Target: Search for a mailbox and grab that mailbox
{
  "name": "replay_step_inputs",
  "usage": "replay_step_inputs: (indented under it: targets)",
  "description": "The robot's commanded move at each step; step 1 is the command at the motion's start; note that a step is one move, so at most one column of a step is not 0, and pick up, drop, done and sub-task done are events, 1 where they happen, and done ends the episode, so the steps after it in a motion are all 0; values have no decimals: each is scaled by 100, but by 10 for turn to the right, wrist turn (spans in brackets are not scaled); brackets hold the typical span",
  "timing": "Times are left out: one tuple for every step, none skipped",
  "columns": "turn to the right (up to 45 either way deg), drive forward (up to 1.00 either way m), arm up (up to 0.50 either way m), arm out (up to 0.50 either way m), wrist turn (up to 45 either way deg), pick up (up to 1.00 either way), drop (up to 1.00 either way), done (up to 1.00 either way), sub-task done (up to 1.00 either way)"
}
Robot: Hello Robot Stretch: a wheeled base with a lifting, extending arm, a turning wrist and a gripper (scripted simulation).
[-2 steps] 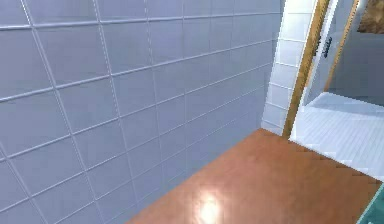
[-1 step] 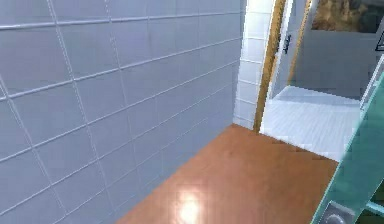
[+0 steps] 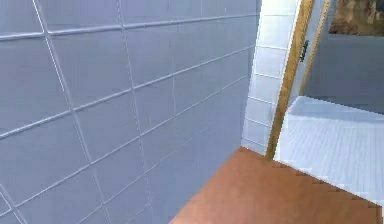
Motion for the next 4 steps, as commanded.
replay_step_inputs:
  targets:
    - [360,0,0,0,0,0,0,0,0]
    - [0,100,0,0,0,0,0,0,0]
    - [30,0,0,0,0,0,0,0,0]
    - [120,0,0,0,0,0,0,0,0]
